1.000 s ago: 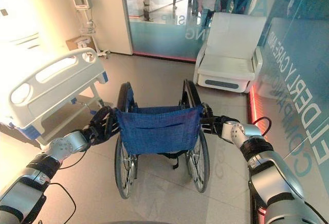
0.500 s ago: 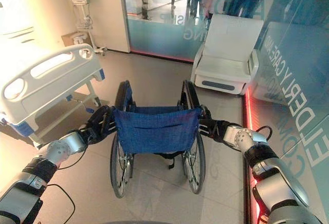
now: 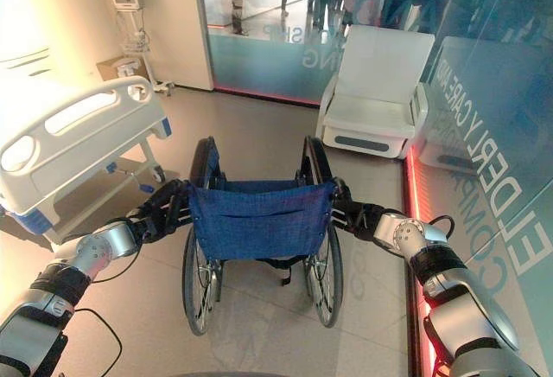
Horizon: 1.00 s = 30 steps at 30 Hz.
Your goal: Push the wheelchair next to the bed
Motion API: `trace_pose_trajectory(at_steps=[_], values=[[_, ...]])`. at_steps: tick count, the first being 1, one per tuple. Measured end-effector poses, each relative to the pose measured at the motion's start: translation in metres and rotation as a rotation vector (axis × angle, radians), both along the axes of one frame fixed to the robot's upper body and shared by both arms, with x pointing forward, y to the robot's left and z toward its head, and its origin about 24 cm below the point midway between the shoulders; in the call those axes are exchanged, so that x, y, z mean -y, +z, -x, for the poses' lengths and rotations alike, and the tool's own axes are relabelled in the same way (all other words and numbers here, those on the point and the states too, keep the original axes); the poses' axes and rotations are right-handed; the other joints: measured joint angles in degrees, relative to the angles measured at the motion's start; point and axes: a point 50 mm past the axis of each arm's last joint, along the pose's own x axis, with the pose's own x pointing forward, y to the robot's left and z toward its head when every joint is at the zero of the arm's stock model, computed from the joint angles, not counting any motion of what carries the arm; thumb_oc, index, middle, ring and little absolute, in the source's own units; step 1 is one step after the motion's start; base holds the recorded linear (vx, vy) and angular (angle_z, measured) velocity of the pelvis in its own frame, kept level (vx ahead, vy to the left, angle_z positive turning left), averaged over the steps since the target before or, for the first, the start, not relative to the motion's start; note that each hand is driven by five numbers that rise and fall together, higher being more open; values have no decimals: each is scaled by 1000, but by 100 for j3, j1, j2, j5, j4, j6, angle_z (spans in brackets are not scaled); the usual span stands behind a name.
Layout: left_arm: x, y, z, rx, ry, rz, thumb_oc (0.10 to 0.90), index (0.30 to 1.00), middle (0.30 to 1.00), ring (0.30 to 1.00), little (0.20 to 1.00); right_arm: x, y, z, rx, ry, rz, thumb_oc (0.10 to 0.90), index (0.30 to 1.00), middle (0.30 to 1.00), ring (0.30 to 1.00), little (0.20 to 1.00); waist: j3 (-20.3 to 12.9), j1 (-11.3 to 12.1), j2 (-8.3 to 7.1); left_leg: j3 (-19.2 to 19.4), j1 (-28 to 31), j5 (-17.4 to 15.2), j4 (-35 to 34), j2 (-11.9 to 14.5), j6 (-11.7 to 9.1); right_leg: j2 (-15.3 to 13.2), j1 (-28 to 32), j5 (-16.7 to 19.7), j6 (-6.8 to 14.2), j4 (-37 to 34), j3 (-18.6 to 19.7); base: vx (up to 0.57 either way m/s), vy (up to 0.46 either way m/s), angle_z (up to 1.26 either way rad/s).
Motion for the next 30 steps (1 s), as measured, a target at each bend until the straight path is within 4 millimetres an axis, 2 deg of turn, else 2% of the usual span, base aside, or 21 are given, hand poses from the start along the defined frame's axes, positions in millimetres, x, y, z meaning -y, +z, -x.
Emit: trace_pose_trajectory(at_steps=[3,4,6,11,12,13,15,17,20,21,22,23,24,25,26,27,28,29,30], values=[[1,4,-4,13,-6,-2,400,300,300,300,300,2,4,-3,35,-15,-18,400,300,300,300,300,146,-43,23,-16,15,0,39,-50,34,-57,-98,-110,26,282,6,80,41,4],[2,9,-10,24,-11,-2,400,300,300,300,300,4,7,-4,54,-25,-28,400,300,300,300,300,270,-62,7,-54,6,-12,100,-78,62,-125,-228,-275,42,621,1,155,3,8],[4,16,-17,33,-15,-5,400,300,300,300,300,6,10,-6,80,-39,-39,400,300,300,300,300,400,-61,-51,-75,0,-35,192,-111,66,-248,-444,-501,60,1121,-12,171,-57,7],[3,23,-22,54,-12,-20,400,300,300,300,300,3,13,-8,104,-44,-73,400,300,300,300,300,585,-186,-150,-187,-5,-50,290,-190,78,-373,-523,-643,167,1409,-3,321,-181,3],[1,26,-23,63,-7,-24,400,300,300,300,300,3,16,-10,115,-49,-83,400,300,300,300,300,640,-210,-176,-242,-12,-59,315,-233,93,-436,-663,-766,263,1649,-6,291,-172,11],[0,29,-25,72,-5,-25,400,300,300,300,300,2,18,-11,124,-50,-92,400,300,300,300,300,706,-214,-216,-315,-2,-58,330,-274,94,-506,-691,-829,216,1782,-16,485,-301,5],[0,31,-26,80,7,-31,400,300,300,300,300,1,21,-13,134,-46,-96,400,300,300,300,300,777,-257,-215,-351,6,-74,358,-280,118,-545,-726,-844,210,1936,-31,415,-260,3],[2,32,-28,83,6,-24,400,300,300,300,300,3,25,-14,140,-46,-93,400,300,300,300,300,894,-317,-138,-660,35,-78,384,-259,187,-535,-974,-980,301,2284,1,293,-196,14],[-4,36,-32,88,28,-35,400,300,300,300,300,-1,32,-18,135,-27,-111,400,300,300,300,300,913,-499,-135,-954,-209,-164,545,-180,68,-433,-1109,-895,397,1903,33,316,-255,47],[-6,37,-32,90,39,-39,400,300,300,300,300,-3,33,-19,133,-22,-123,400,300,300,300,300,846,-551,-212,-989,-286,-196,537,-130,15,-386,-1128,-912,354,2003,-10,263,-250,64],[-7,38,-33,95,40,-40,400,300,300,300,300,-5,34,-20,136,-16,-131,400,300,300,300,300,830,-565,-193,-997,-317,-238,474,-74,-53,-362,-1176,-882,245,2002,-45,291,-311,61],[-8,41,-34,115,47,-31,400,300,300,300,300,-8,40,-24,153,-7,-137,400,300,300,300,300,803,-652,-259,-883,-673,-399,1422,-93,-321,-404,-1295,-866,48,1896,-193,353,-416,33],[-8,43,-36,142,58,-24,400,300,300,300,300,-6,48,-27,182,-11,-131,400,300,300,300,300,813,-611,-215,-643,-1379,-999,3504,-75,-457,-362,-1345,-811,-182,1826,-163,321,-392,13],[-6,42,-36,143,59,-19,400,300,300,300,300,-7,49,-28,187,-8,-128,400,300,300,300,300,807,-522,-176,-571,-1492,-1026,4023,-87,-500,-332,-1344,-758,-283,1826,-161,267,-327,-3],[-1,39,-36,146,56,-2,400,300,300,300,300,-4,52,-28,195,-10,-111,400,300,300,300,300,818,-454,-64,-448,-1896,-729,4962,34,-950,-177,-1320,-766,-470,1915,-124,97,-121,7],[0,37,-36,146,58,2,400,300,300,300,300,-4,49,-27,187,-11,-109,400,300,300,300,300,821,-449,-115,-451,-2109,-351,5270,38,-1156,-201,-1300,-802,-507,1952,-156,314,-236,-15],[-2,30,-32,129,67,-1,400,300,300,300,300,-4,47,-26,178,-5,-103,400,300,300,300,300,785,-248,-172,-341,-2151,110,5381,7,-1213,-269,-1260,-806,-512,1872,-83,339,-179,-23],[-1,27,-30,120,64,8,400,300,300,300,300,-5,46,-26,175,8,-93,400,300,300,300,300,779,-175,-70,-362,-2226,300,5448,77,-1198,-160,-1181,-910,-625,1900,-211,471,-199,-43],[-8,26,-27,125,84,18,400,300,300,300,300,-9,50,-29,186,19,-95,400,300,300,300,300,829,-71,-49,-218,-2489,496,5908,247,-1208,-147,-1066,-1077,-731,1983,-447,344,-50,-32]])
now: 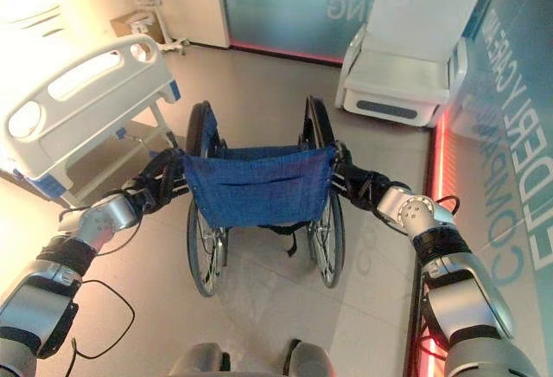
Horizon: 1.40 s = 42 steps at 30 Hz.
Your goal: Push the wheelchair next to the bed
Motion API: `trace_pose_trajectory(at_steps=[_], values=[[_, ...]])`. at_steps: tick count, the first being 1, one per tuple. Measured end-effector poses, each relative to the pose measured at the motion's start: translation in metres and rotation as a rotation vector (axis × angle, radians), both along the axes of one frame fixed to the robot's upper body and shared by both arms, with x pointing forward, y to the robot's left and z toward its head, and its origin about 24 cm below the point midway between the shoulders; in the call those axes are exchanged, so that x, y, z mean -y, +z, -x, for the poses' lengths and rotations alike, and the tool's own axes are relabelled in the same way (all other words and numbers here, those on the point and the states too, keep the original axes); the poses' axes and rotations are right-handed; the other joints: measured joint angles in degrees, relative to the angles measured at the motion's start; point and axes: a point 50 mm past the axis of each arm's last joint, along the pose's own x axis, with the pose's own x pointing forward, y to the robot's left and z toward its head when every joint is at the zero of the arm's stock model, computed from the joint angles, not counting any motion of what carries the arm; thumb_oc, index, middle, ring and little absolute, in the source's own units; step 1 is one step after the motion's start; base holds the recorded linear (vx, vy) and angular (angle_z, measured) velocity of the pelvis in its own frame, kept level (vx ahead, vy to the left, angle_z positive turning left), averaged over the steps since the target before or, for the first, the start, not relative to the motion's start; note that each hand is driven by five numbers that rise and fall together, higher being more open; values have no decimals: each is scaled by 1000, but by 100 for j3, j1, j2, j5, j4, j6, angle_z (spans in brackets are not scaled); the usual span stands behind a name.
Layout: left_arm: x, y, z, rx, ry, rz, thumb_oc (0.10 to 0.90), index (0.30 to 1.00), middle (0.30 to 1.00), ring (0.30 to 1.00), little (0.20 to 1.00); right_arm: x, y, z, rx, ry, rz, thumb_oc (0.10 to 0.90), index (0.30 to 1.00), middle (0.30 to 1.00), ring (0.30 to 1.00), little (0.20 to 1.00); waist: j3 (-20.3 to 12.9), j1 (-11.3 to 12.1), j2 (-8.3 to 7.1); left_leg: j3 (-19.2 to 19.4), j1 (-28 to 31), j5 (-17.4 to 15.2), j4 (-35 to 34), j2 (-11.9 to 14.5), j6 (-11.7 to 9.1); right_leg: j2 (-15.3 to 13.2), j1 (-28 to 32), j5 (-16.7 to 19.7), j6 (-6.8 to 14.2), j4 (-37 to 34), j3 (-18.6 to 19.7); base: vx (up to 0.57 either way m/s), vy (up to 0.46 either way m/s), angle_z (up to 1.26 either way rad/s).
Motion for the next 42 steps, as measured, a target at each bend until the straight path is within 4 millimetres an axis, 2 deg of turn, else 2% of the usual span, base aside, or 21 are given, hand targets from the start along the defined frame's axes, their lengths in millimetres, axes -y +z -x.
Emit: trace_pose_trajectory(at_steps=[2,6,7,8,11,16,19,20,21,22,23,24,25,26,29,32,34,36,39,40,42], values=[[-8,-2,5,-7,10,-12,400,300,300,300,300,-7,-5,0,-11,17,9,400,300,300,300,300,7,190,-43,168,100,-371,-1254,-97,407,185,256,152,-59,-345,133,359,-4,-45],[-12,-3,7,-11,6,12,400,300,300,300,300,-9,-9,0,-26,18,9,400,300,300,300,300,17,474,-62,284,260,-377,-4233,-422,431,481,709,224,67,-1021,501,619,46,-19],[-13,-3,7,-10,3,14,400,300,300,300,300,-8,-10,0,-28,15,10,400,300,300,300,300,19,563,-8,348,305,-296,-5291,-385,318,635,933,233,21,-1320,600,373,26,-32],[-13,-2,7,-8,2,18,400,300,300,300,300,-8,-9,0,-27,14,10,400,300,300,300,300,37,649,49,417,230,-254,-5521,-308,280,708,1041,266,-50,-1384,613,482,40,-35],[-13,0,9,-9,-15,5,400,300,300,300,300,-4,-14,4,-45,17,12,400,300,300,300,300,38,818,246,598,-128,-192,-5438,-32,190,1008,1431,-13,-243,-1296,668,604,69,-21],[-17,5,14,-14,-25,-12,400,300,300,300,300,-4,-17,5,-49,37,16,400,300,300,300,300,-176,1199,278,408,67,-207,-5144,-254,231,983,1556,-692,-122,-777,1189,599,119,-53],[-19,2,17,-43,-28,-19,400,300,300,300,300,-8,-32,12,-80,42,24,400,300,300,300,300,-615,1413,-27,399,539,-79,-5150,-566,1016,566,1566,-1289,169,-340,1118,491,209,-42],[-21,3,17,-35,-24,-26,400,300,300,300,300,-10,-32,11,-76,44,21,400,300,300,300,300,-646,1375,-57,483,681,314,-5220,-647,1603,417,1552,-1456,426,133,773,344,205,2],[-22,2,16,-26,-15,-24,400,300,300,300,300,-14,-36,12,-69,41,11,400,300,300,300,300,-645,1344,-98,482,761,295,-5205,-742,1881,279,1398,-1508,493,665,572,516,292,10],[-23,-1,15,-15,-3,-25,400,300,300,300,300,-19,-38,11,-49,36,-3,400,300,300,300,300,-662,1244,-141,392,825,158,-5124,-899,1991,-62,787,-1291,564,2160,343,374,186,25],[-23,-1,12,-5,1,-16,400,300,300,300,300,-18,-37,12,-34,32,-6,400,300,300,300,300,-652,1136,-136,215,796,62,-5022,-1009,2047,-206,461,-974,663,2886,403,639,210,62],[-24,-1,11,1,1,-17,400,300,300,300,300,-20,-37,11,-22,28,-16,400,300,300,300,300,-608,903,-162,33,938,-87,-4968,-1188,2184,-469,-127,-216,716,4119,551,392,66,62],[-24,-3,11,-2,2,-19,400,300,300,300,300,-20,-36,11,-21,28,-15,400,300,300,300,300,-591,795,-159,-22,1081,-139,-5032,-1240,2217,-581,-366,-258,709,4482,604,488,-10,59],[-23,-5,11,-3,4,-23,400,300,300,300,300,-20,-37,11,-24,29,-14,400,300,300,300,300,-553,742,-92,-112,1233,-192,-5076,-1239,2265,-649,-501,-366,544,4468,554,455,-111,37],[-18,1,5,26,-11,-28,400,300,300,300,300,-15,-33,10,-17,17,-5,400,300,300,300,300,-423,627,67,-287,1601,-411,-5126,-1128,2178,-568,-923,-449,431,2116,406,470,-160,24],[-15,6,-1,67,-5,-39,400,300,300,300,300,-15,-25,8,36,15,-3,400,300,300,300,300,-319,335,22,-783,1725,-799,-4978,-1266,2020,-314,-1260,150,1190,-543,554,652,-269,54],[-18,9,-1,75,-1,-48,400,300,300,300,300,-14,-21,7,45,18,-2,400,300,300,300,300,-248,156,-93,-1045,1980,-908,-4965,-1416,2135,-223,-1206,629,1266,-1612,643,643,-264,74],[-14,6,-1,70,-7,-36,400,300,300,300,300,-9,-18,7,33,14,-2,400,300,300,300,300,-152,75,-186,-1226,2190,-1392,-4642,-1545,2159,-247,-1140,802,1215,-1906,677,668,-302,72],[-8,-6,4,41,-15,-8,400,300,300,300,300,-2,-19,11,-4,20,7,400,300,300,300,300,-164,-138,-147,-1763,2647,-2000,-4304,-1482,2083,-231,-817,904,1072,-1341,1095,585,-297,80],[-6,-12,7,29,-15,1,400,300,300,300,300,-1,-21,12,-20,26,15,400,300,300,300,300,-231,-208,-29,-1851,2893,-2090,-4519,-1195,1949,-79,-738,970,936,-842,1059,472,-262,115],[-8,-12,8,37,-7,-3,400,300,300,300,300,-2,-19,11,-18,38,17,400,300,300,300,300,-364,-288,-81,-1427,2628,-2282,-3669,-1064,1495,-11,-621,1229,741,-679,1043,368,-262,80]])
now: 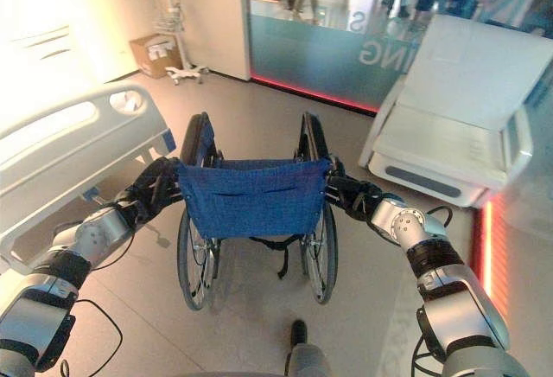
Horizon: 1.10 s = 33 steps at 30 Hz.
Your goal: Push the wheelchair next to the bed
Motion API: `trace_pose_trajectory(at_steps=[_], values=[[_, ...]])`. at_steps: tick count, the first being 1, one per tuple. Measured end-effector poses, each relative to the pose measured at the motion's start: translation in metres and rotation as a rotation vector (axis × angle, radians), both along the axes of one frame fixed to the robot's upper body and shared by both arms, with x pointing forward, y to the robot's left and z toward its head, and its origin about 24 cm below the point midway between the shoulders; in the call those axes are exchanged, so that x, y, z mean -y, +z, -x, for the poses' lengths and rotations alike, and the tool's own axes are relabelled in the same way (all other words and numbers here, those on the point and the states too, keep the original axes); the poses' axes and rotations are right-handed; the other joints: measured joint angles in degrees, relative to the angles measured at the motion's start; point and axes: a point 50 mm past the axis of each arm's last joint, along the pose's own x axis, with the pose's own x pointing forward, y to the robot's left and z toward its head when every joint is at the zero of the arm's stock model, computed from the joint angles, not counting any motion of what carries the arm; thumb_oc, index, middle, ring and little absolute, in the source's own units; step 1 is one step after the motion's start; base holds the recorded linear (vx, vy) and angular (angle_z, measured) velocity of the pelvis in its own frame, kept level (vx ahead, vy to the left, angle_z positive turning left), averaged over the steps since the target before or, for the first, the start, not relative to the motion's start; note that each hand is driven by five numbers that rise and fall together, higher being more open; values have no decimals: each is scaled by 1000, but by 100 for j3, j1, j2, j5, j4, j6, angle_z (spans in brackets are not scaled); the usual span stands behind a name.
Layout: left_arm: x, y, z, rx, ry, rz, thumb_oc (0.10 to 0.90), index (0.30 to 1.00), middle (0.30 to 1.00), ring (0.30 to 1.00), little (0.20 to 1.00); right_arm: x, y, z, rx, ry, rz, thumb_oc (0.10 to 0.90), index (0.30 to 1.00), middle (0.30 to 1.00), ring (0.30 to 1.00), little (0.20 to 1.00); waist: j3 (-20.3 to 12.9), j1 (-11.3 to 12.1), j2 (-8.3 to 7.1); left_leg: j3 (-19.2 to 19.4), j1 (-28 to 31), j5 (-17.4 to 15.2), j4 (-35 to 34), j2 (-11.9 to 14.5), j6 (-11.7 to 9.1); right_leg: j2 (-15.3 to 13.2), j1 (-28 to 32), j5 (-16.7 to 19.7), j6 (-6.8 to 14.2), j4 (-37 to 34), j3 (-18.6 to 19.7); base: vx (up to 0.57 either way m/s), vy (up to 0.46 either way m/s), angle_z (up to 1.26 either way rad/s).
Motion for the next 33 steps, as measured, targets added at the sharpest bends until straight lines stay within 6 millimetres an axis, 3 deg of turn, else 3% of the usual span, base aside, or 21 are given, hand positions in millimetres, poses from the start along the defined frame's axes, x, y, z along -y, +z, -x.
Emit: trace_pose_trajectory(at_steps=[1,2,3,4,5,8,11,14,16,17,20,22,23,24,25,26,27,29,30,32,33], values=[[7,-3,-1,5,6,16,400,300,300,300,300,1,5,-3,22,1,2,400,300,300,300,300,2,-22,114,377,-473,-10,924,84,-192,48,20,-82,-263,95,-137,421,-335,42],[8,-3,-2,14,23,19,400,300,300,300,300,3,13,-6,50,-6,11,400,300,300,300,300,6,41,225,755,-1075,254,2116,207,-537,128,44,-176,-359,145,-175,381,-303,30],[10,-3,-3,18,29,22,400,300,300,300,300,3,16,-8,64,-10,19,400,300,300,300,300,8,107,242,891,-1531,626,2811,275,-817,163,74,-299,-438,110,-158,445,-270,8],[12,-4,-3,25,35,31,400,300,300,300,300,3,17,-9,79,-13,27,400,300,300,300,300,41,234,238,1040,-2169,885,3705,425,-861,196,258,-374,-495,33,-235,338,-141,20],[12,-2,-3,29,34,34,400,300,300,300,300,3,17,-10,85,-14,39,400,300,300,300,300,88,257,188,1148,-2370,867,3839,447,-826,197,402,-453,-517,-57,-247,363,-91,26],[13,-5,0,14,28,36,400,300,300,300,300,4,16,-9,83,-9,66,400,300,300,300,300,192,411,101,1336,-2618,887,2941,506,-854,216,964,-493,-577,-481,-316,533,12,12],[2,-1,2,13,24,45,400,300,300,300,300,-4,19,-13,105,0,65,400,300,300,300,300,260,526,158,1687,-2354,1092,-419,506,-772,511,1663,-648,-620,-1055,-231,660,58,6],[0,5,0,39,28,43,400,300,300,300,300,-7,17,-14,106,-9,61,400,300,300,300,300,297,709,217,1802,-2422,1756,-1960,569,-834,809,2217,-823,-652,-1452,-84,592,62,-13],[-2,12,-1,59,15,28,400,300,300,300,300,-6,11,-11,102,-16,56,400,300,300,300,300,318,791,213,2045,-2631,1870,-2109,729,-851,994,2553,-1065,-736,-1422,-110,710,129,-10],[-4,19,-1,69,3,13,400,300,300,300,300,-6,11,-10,103,-15,56,400,300,300,300,300,332,815,157,2139,-2788,1865,-1842,732,-841,1018,2715,-1266,-707,-1393,-76,578,147,-9],[-8,26,0,71,-14,-9,400,300,300,300,300,-8,9,-10,101,-10,49,400,300,300,300,300,293,1090,84,2166,-2692,1853,-1506,694,-817,914,2848,-1838,-584,-927,251,534,172,-56],[-11,30,-1,80,-14,-7,400,300,300,300,300,-12,4,-8,102,-9,32,400,300,300,300,300,215,1245,-101,2164,-2270,2043,-1575,455,-373,586,2915,-2338,-281,-313,-13,515,289,-52],[-9,29,-2,75,-12,-9,400,300,300,300,300,-11,1,-6,109,-14,50,400,300,300,300,300,194,1229,-57,2288,-2035,2322,-1701,401,42,493,2656,-2403,-158,582,-507,375,264,-18],[-7,29,-6,76,-20,-2,400,300,300,300,300,-10,0,-4,118,-12,66,400,300,300,300,300,193,1251,-28,2291,-1934,2388,-1723,370,291,365,2260,-2401,-145,1632,-766,443,275,11],[-5,31,-9,73,-39,-20,400,300,300,300,300,-5,0,0,127,-21,73,400,300,300,300,300,176,1167,8,2252,-1810,2678,-1744,350,642,-118,1534,-2205,10,3409,-1045,255,104,48],[-5,29,-9,65,-43,-28,400,300,300,300,300,-5,-6,5,117,-28,59,400,300,300,300,300,101,969,-145,2242,-1653,2557,-1775,87,805,-670,1073,-2209,23,4121,-1025,303,98,55],[-5,29,-10,65,-41,-33,400,300,300,300,300,-7,-6,5,122,-26,55,400,300,300,300,300,100,893,-149,2232,-1506,2497,-1793,-17,815,-1016,713,-2207,23,4300,-901,246,-7,41],[-4,35,-16,70,-40,-43,400,300,300,300,300,-11,-6,4,127,-24,56,400,300,300,300,300,110,628,-92,2109,-1295,2375,-1900,-28,797,-1187,354,-2197,37,3655,-931,231,-75,32],[-6,38,-19,73,-34,-55,400,300,300,300,300,-11,-6,4,127,-29,57,400,300,300,300,300,99,594,-61,2088,-1257,2346,-1973,29,792,-1103,336,-2191,36,3145,-932,237,-88,36],[-6,51,-27,101,-29,-87,400,300,300,300,300,-15,-1,0,146,-29,57,400,300,300,300,300,110,432,-55,2031,-1185,2272,-2014,128,677,-745,245,-1950,281,1045,-895,308,-92,16],[-7,50,-27,102,-23,-96,400,300,300,300,300,-16,1,-1,151,-28,56,400,300,300,300,300,128,402,-22,1947,-1077,2162,-2031,139,553,-603,142,-1703,348,539,-839,260,-79,-1]])
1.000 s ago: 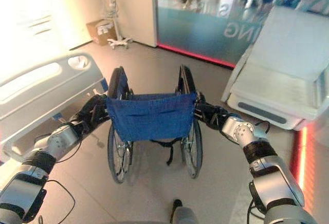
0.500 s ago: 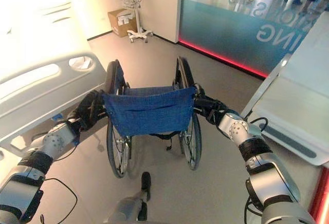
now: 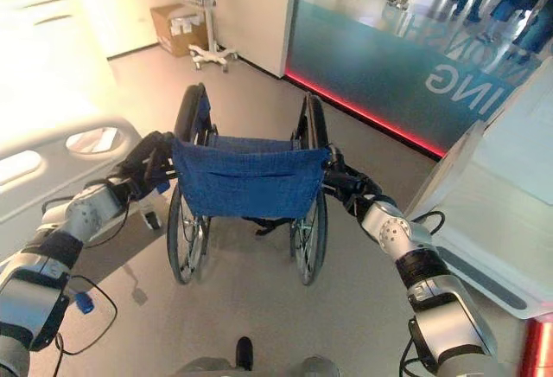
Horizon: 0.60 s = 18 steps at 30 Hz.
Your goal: Push the wheelchair next to the bed
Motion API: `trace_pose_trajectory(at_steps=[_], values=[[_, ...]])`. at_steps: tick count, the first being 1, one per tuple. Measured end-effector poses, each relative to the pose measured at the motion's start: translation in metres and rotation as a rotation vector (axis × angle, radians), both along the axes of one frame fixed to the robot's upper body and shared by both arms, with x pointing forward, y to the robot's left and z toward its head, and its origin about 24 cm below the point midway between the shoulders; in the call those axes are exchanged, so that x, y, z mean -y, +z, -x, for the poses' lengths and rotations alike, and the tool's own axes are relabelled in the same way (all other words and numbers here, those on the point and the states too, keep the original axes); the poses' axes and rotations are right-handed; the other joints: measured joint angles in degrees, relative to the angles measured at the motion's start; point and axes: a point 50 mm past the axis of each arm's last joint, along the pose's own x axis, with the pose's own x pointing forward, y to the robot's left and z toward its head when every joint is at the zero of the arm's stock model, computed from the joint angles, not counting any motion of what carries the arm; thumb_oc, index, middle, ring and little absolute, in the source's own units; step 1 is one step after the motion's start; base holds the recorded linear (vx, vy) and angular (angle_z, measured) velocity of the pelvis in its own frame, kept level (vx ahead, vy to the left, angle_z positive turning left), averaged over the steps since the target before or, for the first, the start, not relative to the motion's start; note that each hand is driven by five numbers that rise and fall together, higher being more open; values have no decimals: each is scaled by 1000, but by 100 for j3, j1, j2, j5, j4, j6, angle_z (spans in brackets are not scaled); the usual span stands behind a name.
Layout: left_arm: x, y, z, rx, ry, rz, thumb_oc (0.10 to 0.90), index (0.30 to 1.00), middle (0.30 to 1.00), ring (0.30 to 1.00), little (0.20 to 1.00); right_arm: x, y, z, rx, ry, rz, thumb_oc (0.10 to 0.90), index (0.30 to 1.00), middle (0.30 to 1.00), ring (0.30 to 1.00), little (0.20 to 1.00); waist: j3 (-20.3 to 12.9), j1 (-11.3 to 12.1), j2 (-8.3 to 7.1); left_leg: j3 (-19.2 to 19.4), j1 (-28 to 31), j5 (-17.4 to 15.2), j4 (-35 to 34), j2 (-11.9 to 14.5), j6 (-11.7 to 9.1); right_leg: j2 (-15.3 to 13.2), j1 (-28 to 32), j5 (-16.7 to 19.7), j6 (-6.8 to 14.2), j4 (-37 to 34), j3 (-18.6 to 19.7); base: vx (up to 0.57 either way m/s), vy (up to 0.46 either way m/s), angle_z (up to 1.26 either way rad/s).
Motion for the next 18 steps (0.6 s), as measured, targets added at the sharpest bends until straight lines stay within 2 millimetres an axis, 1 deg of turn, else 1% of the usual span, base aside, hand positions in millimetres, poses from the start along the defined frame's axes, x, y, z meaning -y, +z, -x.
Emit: trace_pose_trajectory(at_steps=[1,2,3,4,5,6,7,8,9,10,11,12,13,14,15,16,17,18], values=[[-1,0,0,0,5,-2,400,300,300,300,300,-1,0,0,1,0,-3,400,300,300,300,300,6,-25,8,-75,73,-6,0,-18,5,108,-47,225,15,-269,112,324,-106,5],[-2,-3,1,-7,10,-1,400,300,300,300,300,0,0,0,-2,1,-1,400,300,300,300,300,22,-109,41,-353,219,-95,-5,-28,-46,302,-119,620,49,-626,295,299,-95,19],[-1,-4,1,-13,9,-2,400,300,300,300,300,2,0,0,-5,0,4,400,300,300,300,300,28,-152,60,-510,316,-194,-10,-35,-45,442,-159,858,66,-828,327,383,-113,22],[0,-5,1,-13,9,-1,400,300,300,300,300,4,2,0,-4,6,3,400,300,300,300,300,48,-166,111,-804,459,-391,2,-52,90,650,-249,1172,56,-1075,453,313,-82,36],[1,-8,1,-22,11,1,400,300,300,300,300,5,2,0,-8,9,0,400,300,300,300,300,48,-300,109,-987,580,-436,0,-102,142,725,-268,1429,48,-1401,453,510,-143,65],[2,-11,2,-32,14,6,400,300,300,300,300,8,3,1,-11,8,-3,400,300,300,300,300,46,-430,103,-1168,720,-448,-20,-208,146,699,-309,1652,34,-1646,450,422,-124,80],[6,-15,1,-40,10,16,400,300,300,300,300,10,4,1,-13,8,1,400,300,300,300,300,50,-501,106,-1285,799,-522,-20,-253,129,682,-323,1752,44,-1793,452,456,-157,79],[10,-19,2,-49,10,27,400,300,300,300,300,14,6,1,-14,6,8,400,300,300,300,300,56,-579,115,-1411,950,-625,-4,-323,164,646,-301,1813,1,-1986,454,371,-159,59],[13,-23,3,-53,10,43,400,300,300,300,300,18,7,2,-13,5,17,400,300,300,300,300,56,-595,114,-1514,1104,-727,6,-392,161,588,-301,1829,-12,-2016,459,467,-211,51],[15,-26,3,-57,8,54,400,300,300,300,300,21,8,2,-13,4,22,400,300,300,300,300,54,-617,100,-1504,1189,-767,8,-435,131,537,-267,1836,-24,-2013,461,455,-234,50],[18,-30,5,-59,7,69,400,300,300,300,300,24,9,3,-13,3,25,400,300,300,300,300,51,-656,100,-1685,1288,-964,73,-457,47,474,-202,1837,-23,-2015,577,353,-197,49],[19,-31,6,-60,6,77,400,300,300,300,300,25,9,3,-12,1,23,400,300,300,300,300,50,-701,98,-1783,1320,-1054,145,-458,65,437,-105,1836,-23,-1995,653,368,-237,68],[22,-34,6,-66,2,86,400,300,300,300,300,29,10,4,-12,-5,28,400,300,300,300,300,49,-695,29,-1784,1397,-1263,336,-472,-41,329,159,1974,-39,-1968,714,325,-228,48],[23,-36,7,-68,1,92,400,300,300,300,300,30,10,4,-12,-8,34,400,300,300,300,300,50,-672,19,-1774,1399,-1399,483,-453,-238,337,182,2149,-77,-1885,712,578,-456,65],[28,-40,7,-73,-7,105,400,300,300,300,300,34,9,5,-12,-12,45,400,300,300,300,300,50,-693,20,-1709,1344,-1589,768,-367,-560,353,209,2316,-266,-1609,711,589,-485,75],[36,-42,7,-75,-19,122,400,300,300,300,300,41,10,7,-13,-21,62,400,300,300,300,300,49,-739,93,-1703,1342,-1715,893,-192,-699,464,237,2274,-378,-1360,725,539,-461,91],[39,-42,6,-71,-21,135,400,300,300,300,300,45,11,8,-14,-29,72,400,300,300,300,300,47,-734,122,-1740,1352,-1739,937,-87,-732,538,249,2152,-388,-1265,717,454,-382,74],[43,-40,6,-58,-26,145,400,300,300,300,300,48,12,8,-17,-34,86,400,300,300,300,300,55,-677,115,-1707,1333,-1738,1095,30,-736,634,245,2037,-474,-1123,688,347,-302,52]])
